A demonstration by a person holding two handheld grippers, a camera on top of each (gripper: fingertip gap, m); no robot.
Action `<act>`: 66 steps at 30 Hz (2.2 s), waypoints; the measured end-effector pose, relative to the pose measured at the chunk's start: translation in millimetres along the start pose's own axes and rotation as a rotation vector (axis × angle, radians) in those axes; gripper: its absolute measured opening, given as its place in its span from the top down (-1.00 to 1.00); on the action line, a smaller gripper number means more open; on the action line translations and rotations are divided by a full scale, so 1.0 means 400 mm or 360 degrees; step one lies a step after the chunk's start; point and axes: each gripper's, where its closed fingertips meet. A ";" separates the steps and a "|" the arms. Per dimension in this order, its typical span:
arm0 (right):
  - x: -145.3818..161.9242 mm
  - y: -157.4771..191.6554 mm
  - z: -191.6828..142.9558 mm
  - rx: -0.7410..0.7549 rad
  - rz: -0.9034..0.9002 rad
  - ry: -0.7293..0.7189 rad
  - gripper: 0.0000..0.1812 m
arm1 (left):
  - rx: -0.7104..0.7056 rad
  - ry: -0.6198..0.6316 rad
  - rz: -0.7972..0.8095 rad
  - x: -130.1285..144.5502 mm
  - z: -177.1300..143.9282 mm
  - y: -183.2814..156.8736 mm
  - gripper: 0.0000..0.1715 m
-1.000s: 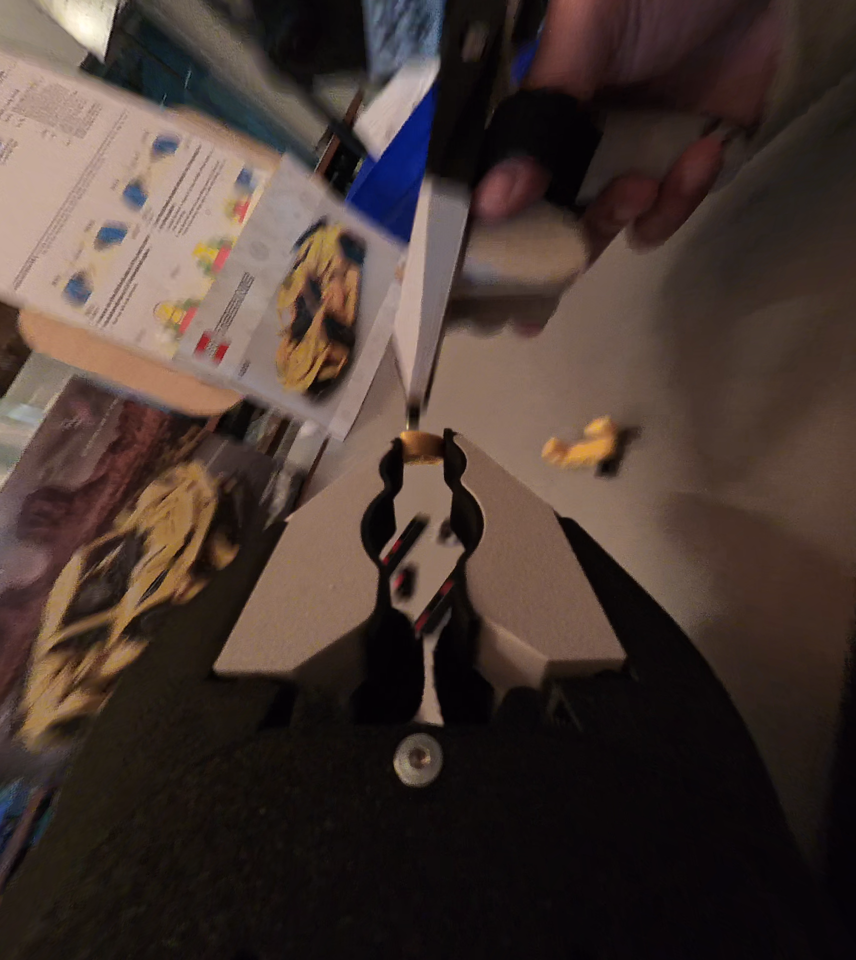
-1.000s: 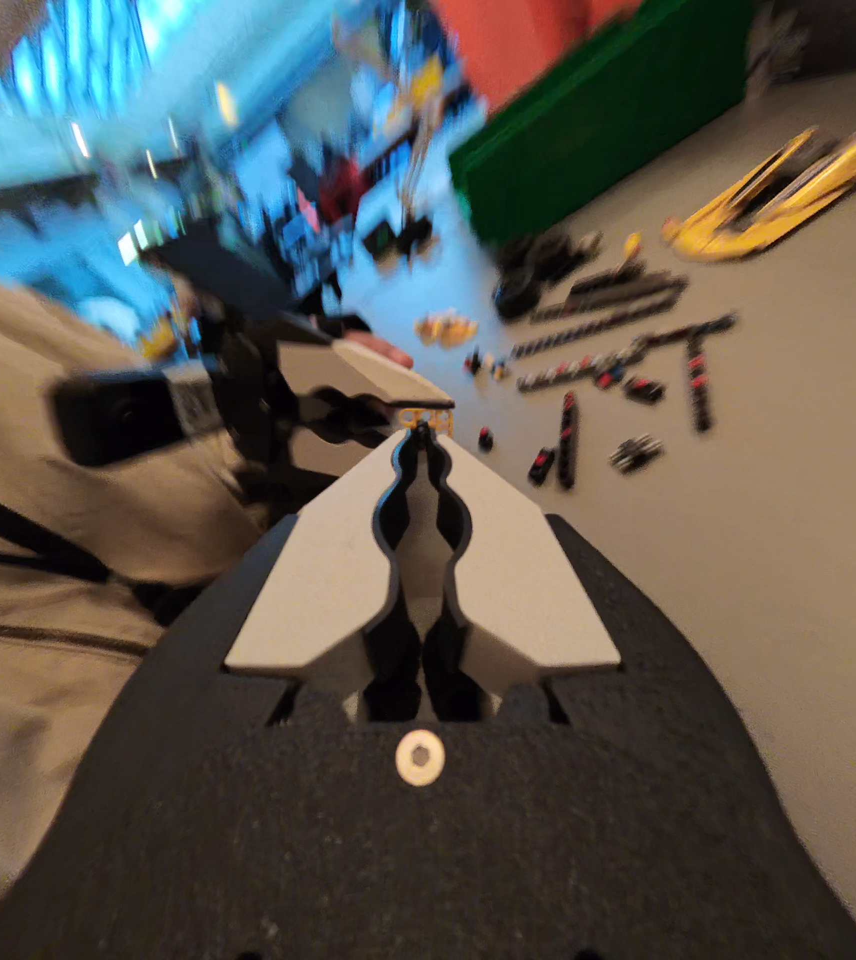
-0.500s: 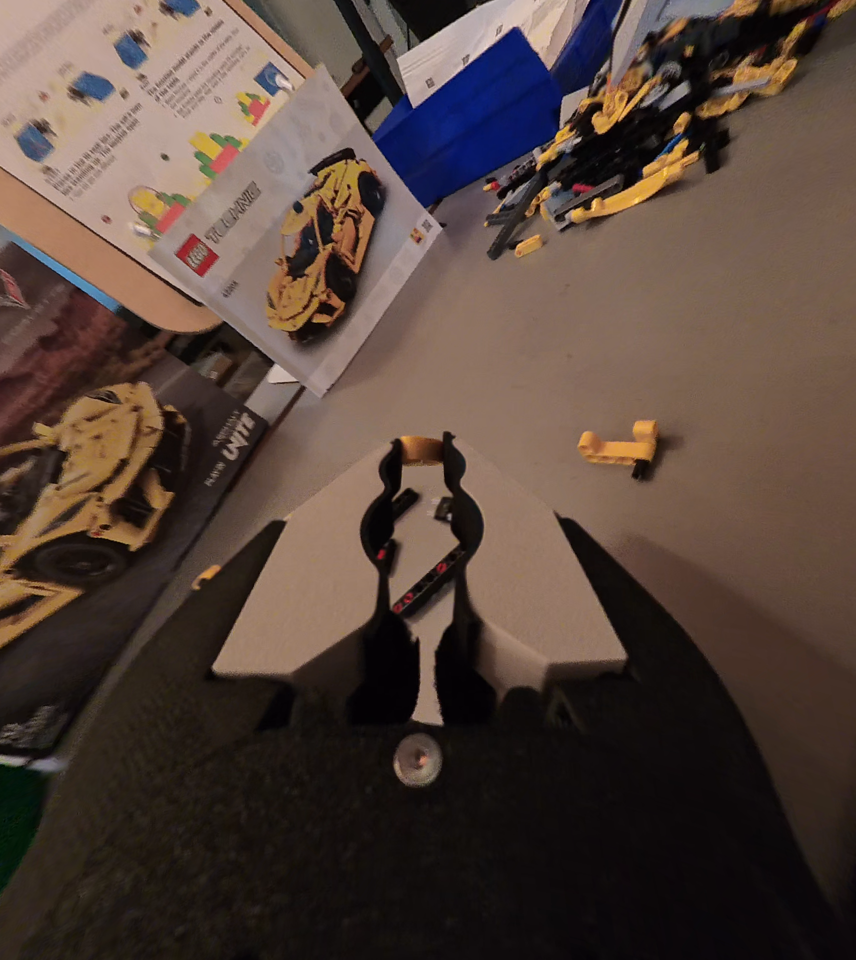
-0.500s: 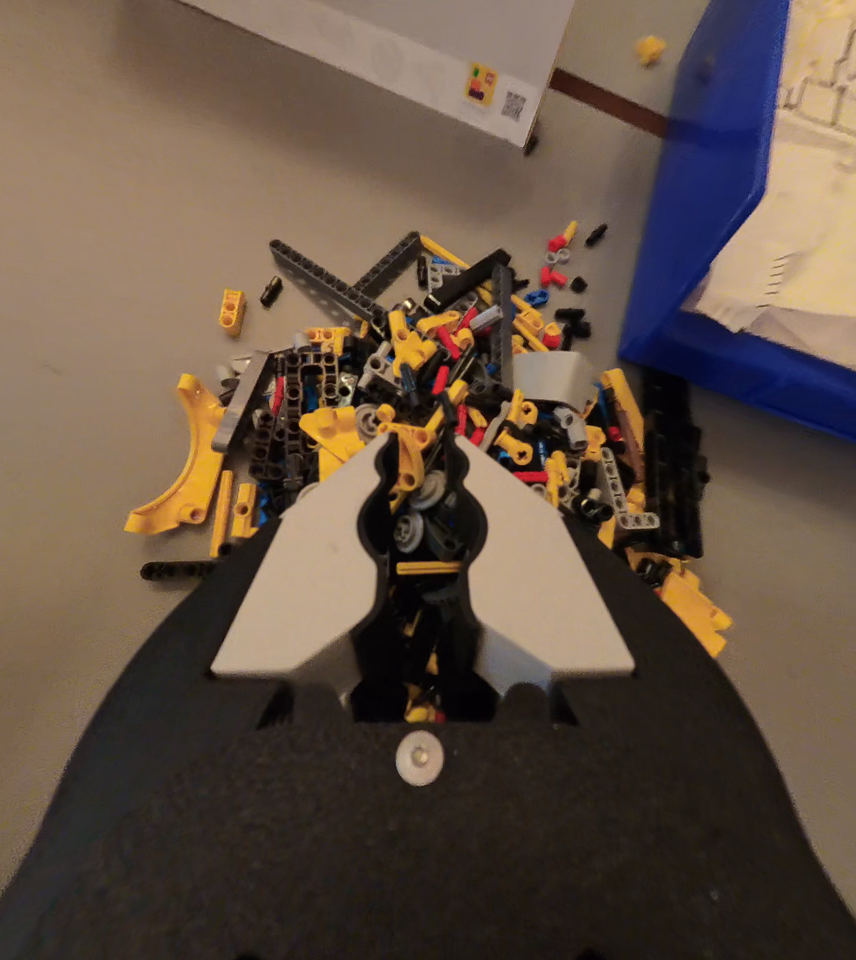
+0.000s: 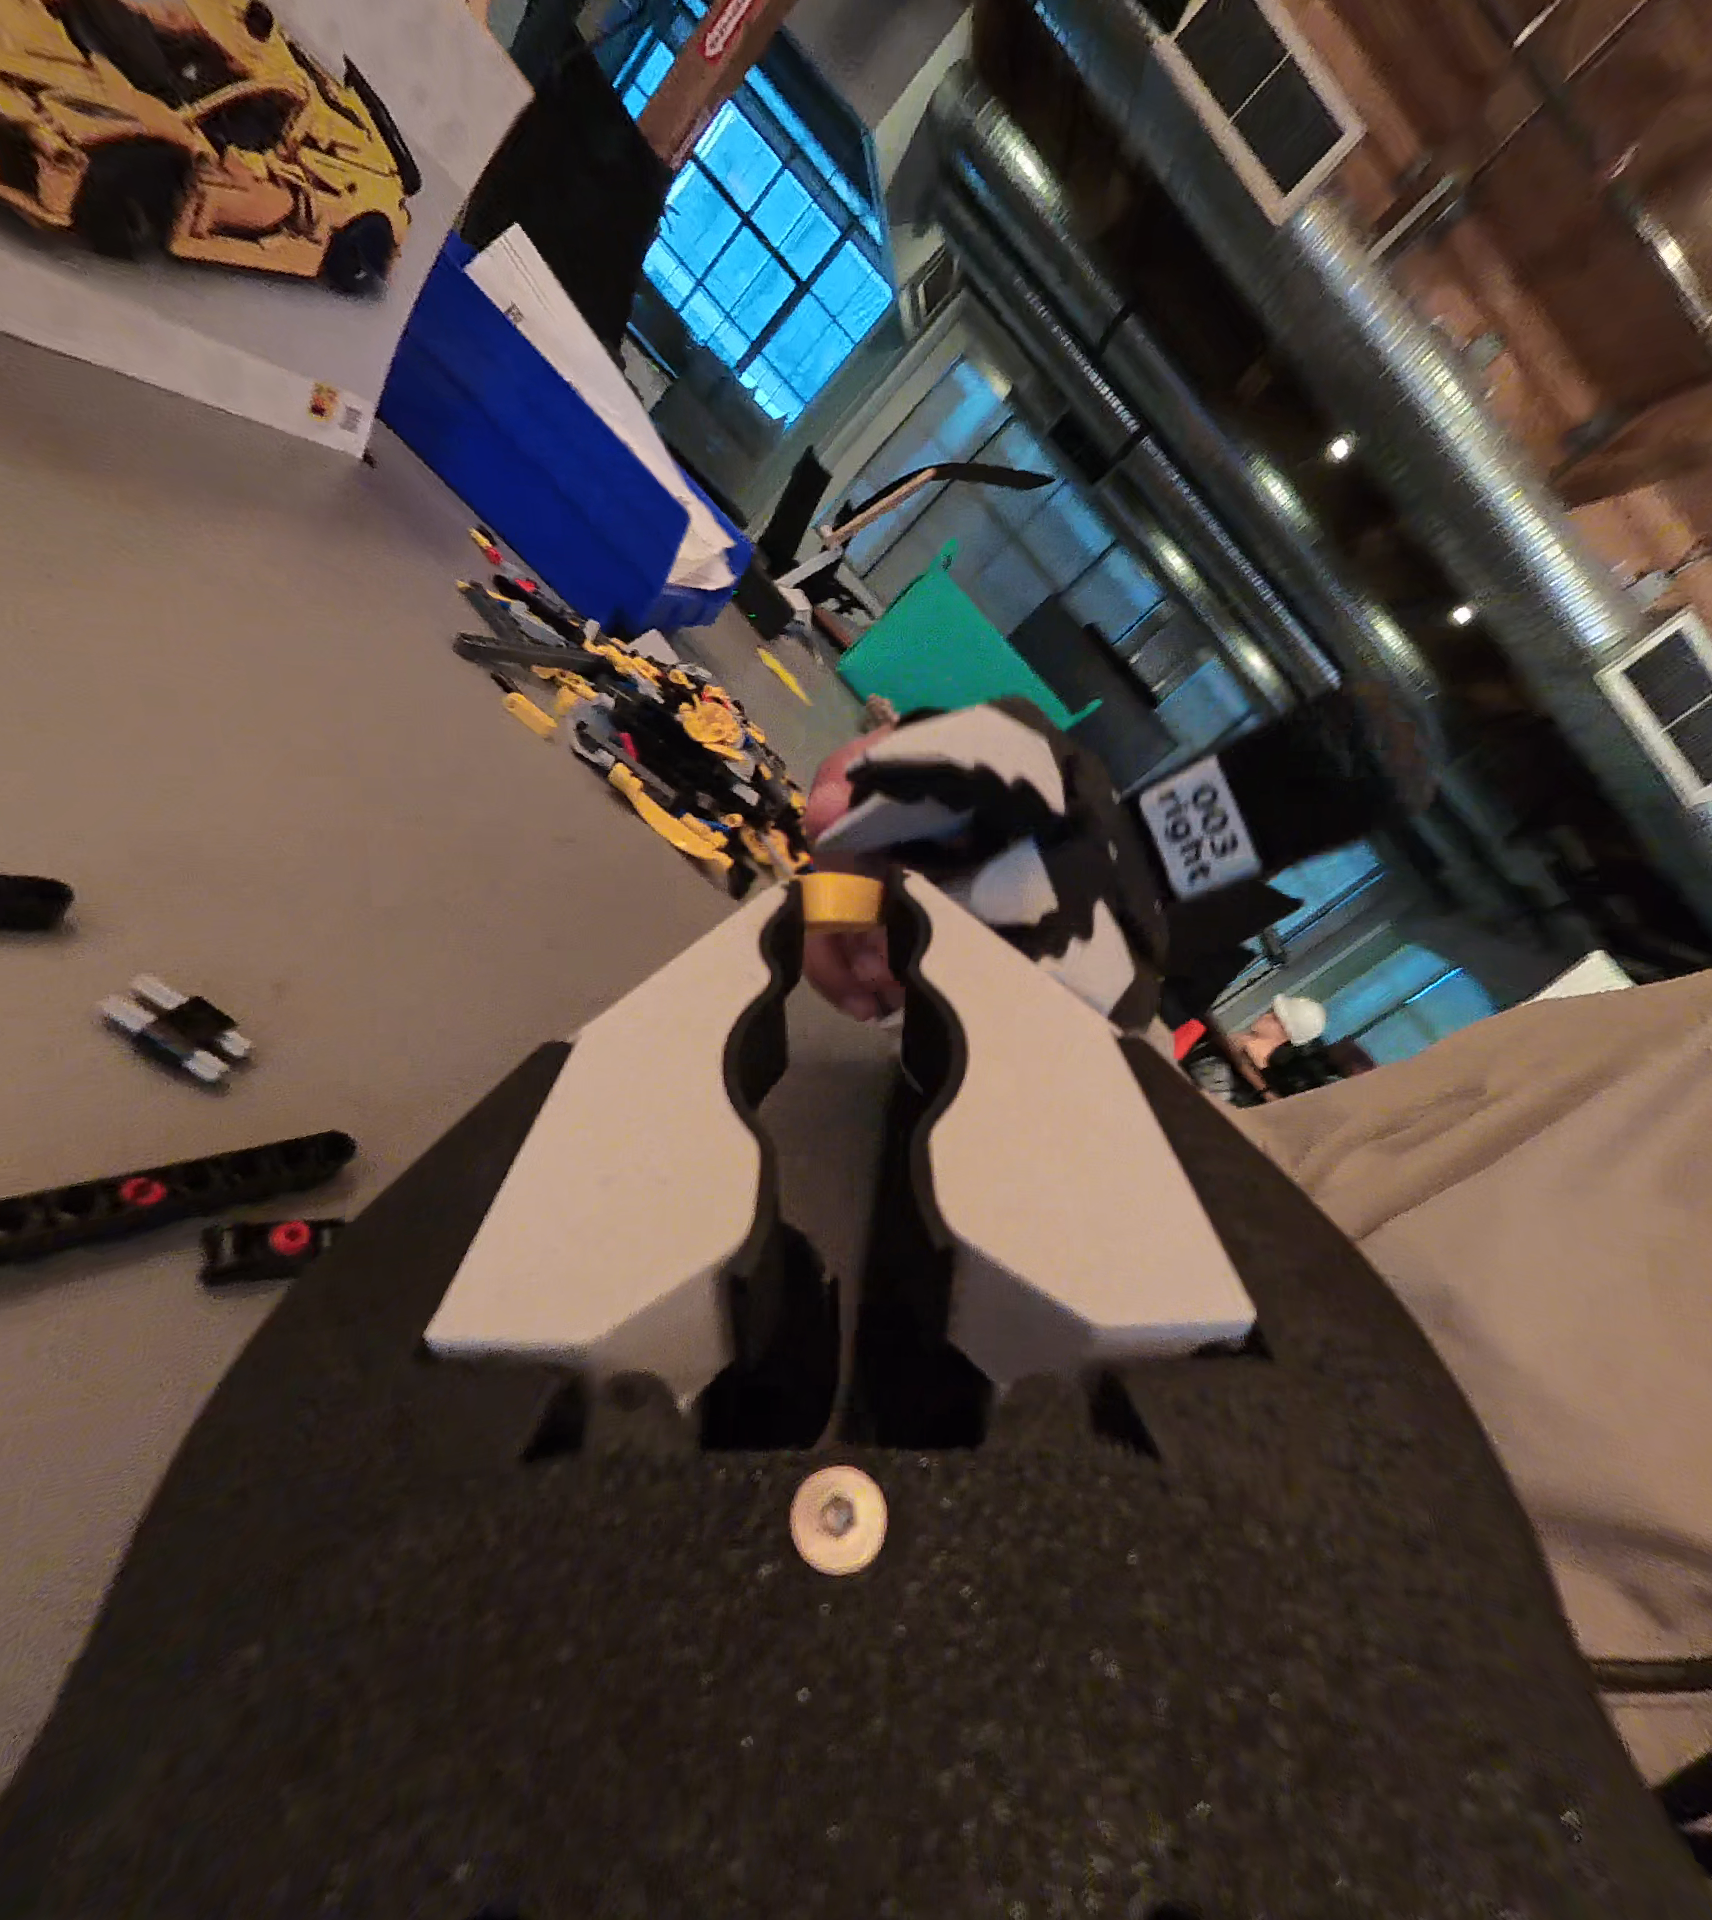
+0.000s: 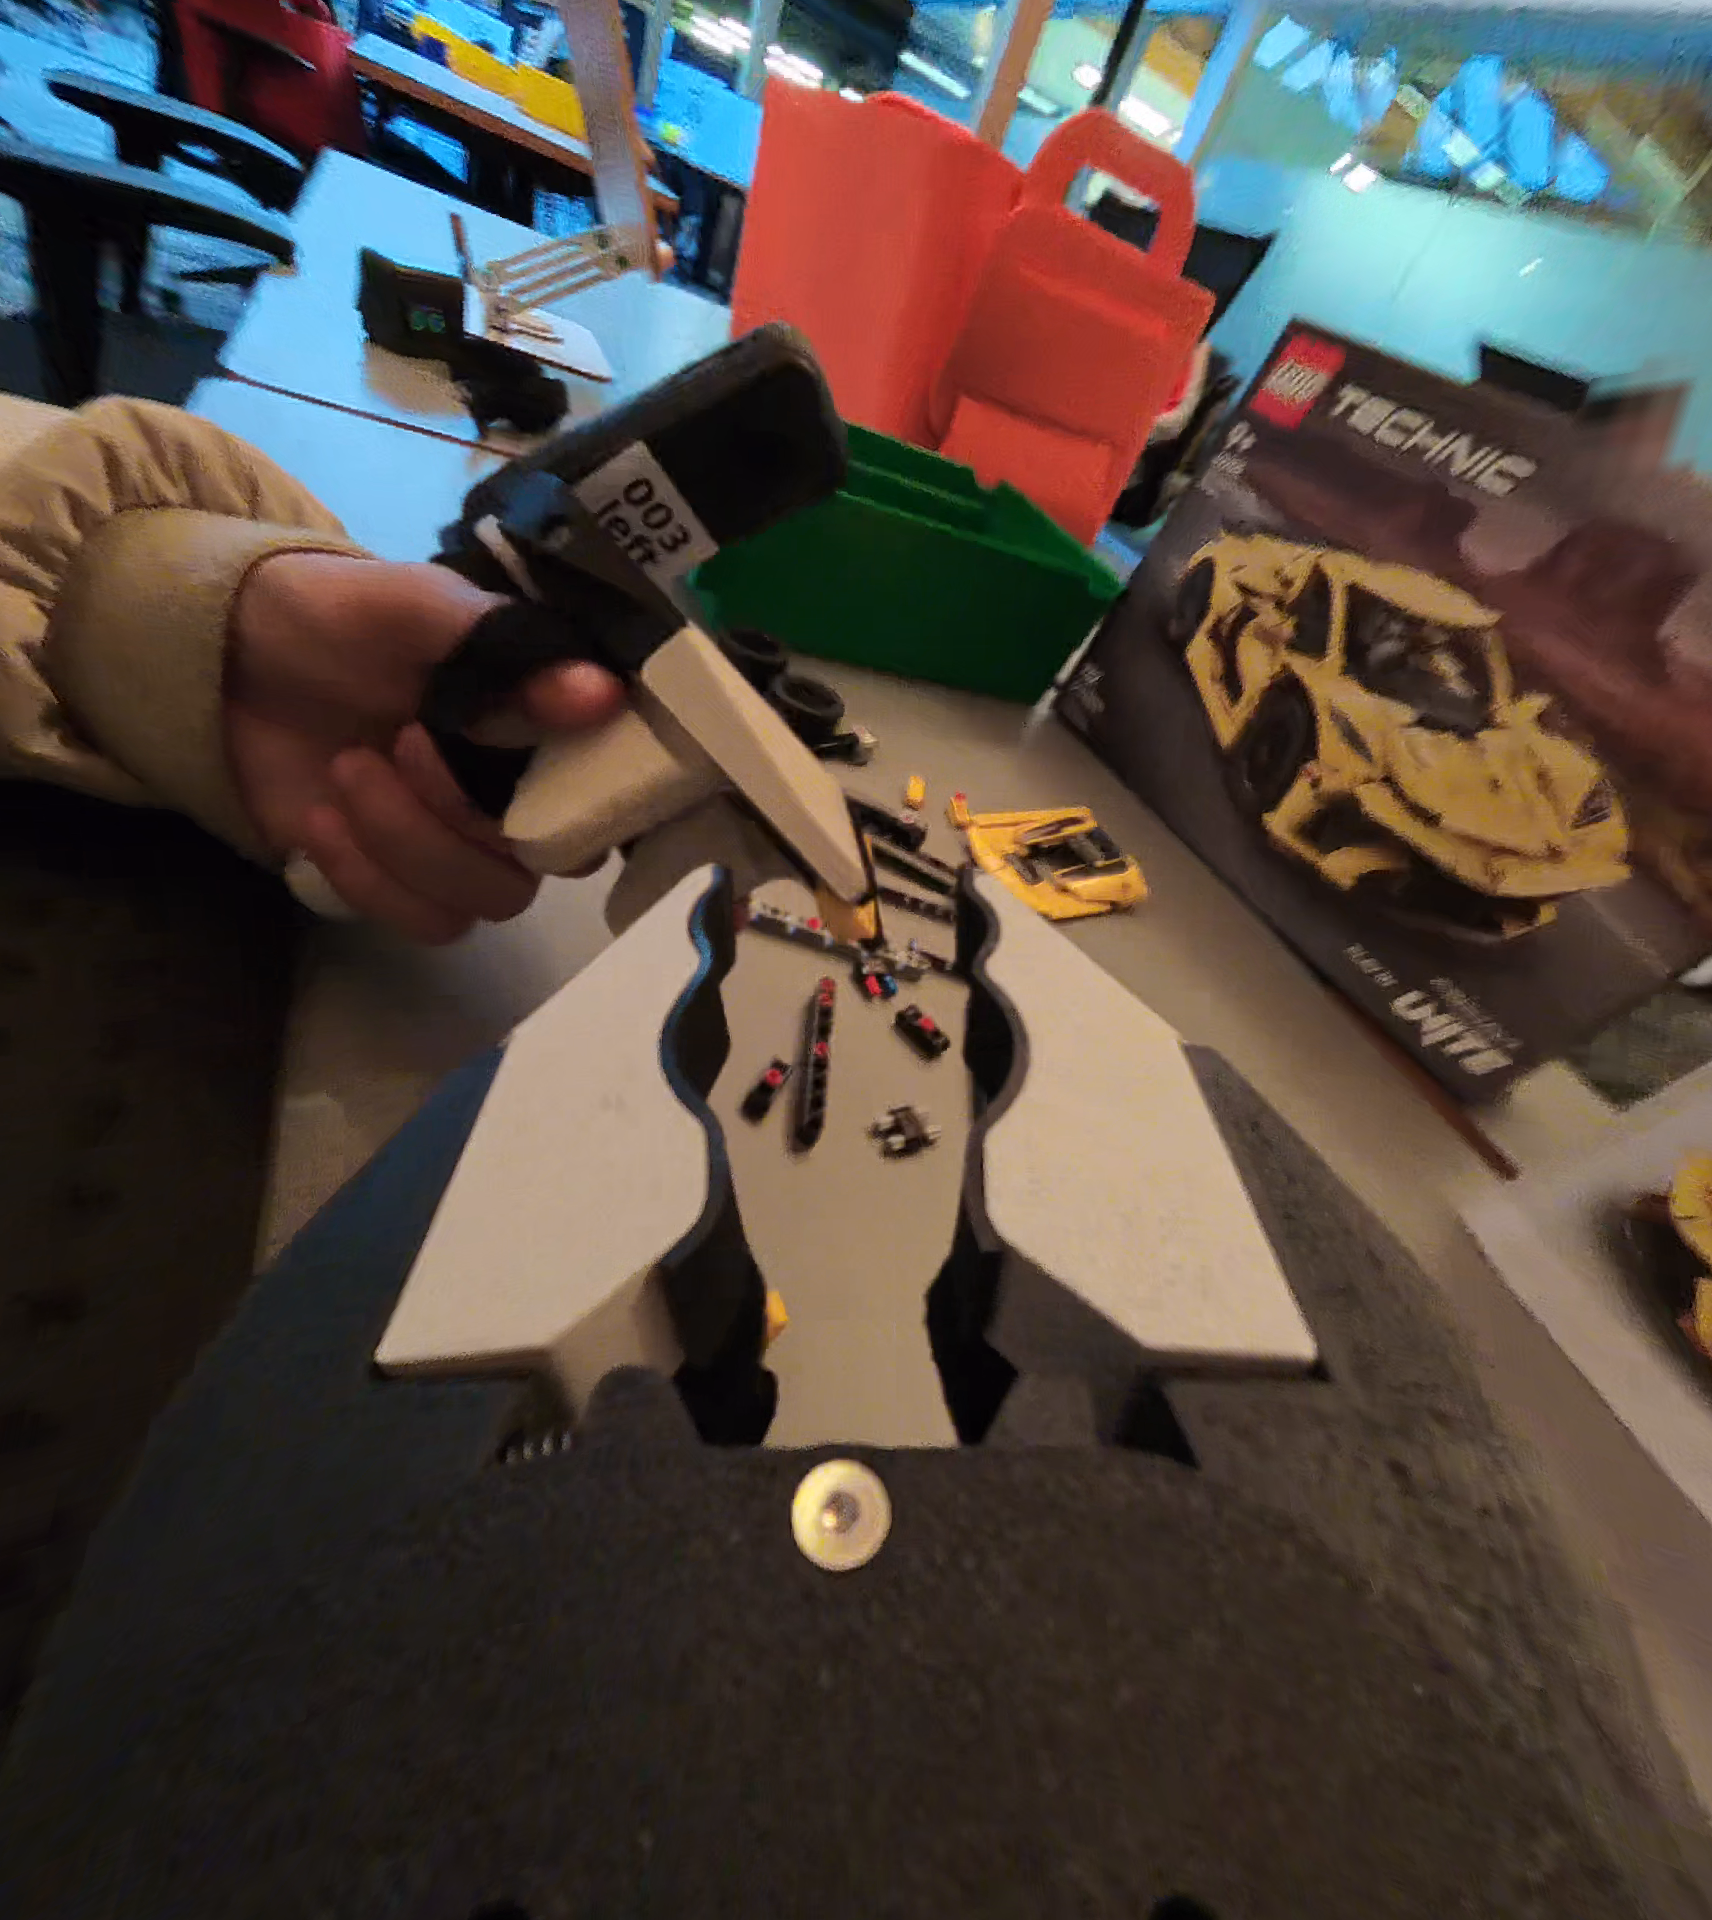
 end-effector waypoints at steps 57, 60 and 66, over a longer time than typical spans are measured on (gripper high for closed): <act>0.102 0.050 -0.047 -0.0284 -0.0211 0.0205 0.92 | 0.0047 0.0310 -0.0117 0.086 0.021 0.021 0.91; 0.102 0.053 -0.044 -0.0272 -0.0253 0.0228 0.92 | 0.0017 0.0349 -0.0050 0.097 0.027 0.020 0.90; 0.092 0.062 -0.052 -0.0347 -0.0195 0.0204 0.92 | 0.0037 0.0409 0.0085 0.103 0.020 0.005 0.92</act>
Point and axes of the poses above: each gripper's, where its closed fingertips meet, z out along the fingers, x out of its underside, y = z × x across the jaws, and after that the axes turned 3 degrees about y, right-handed
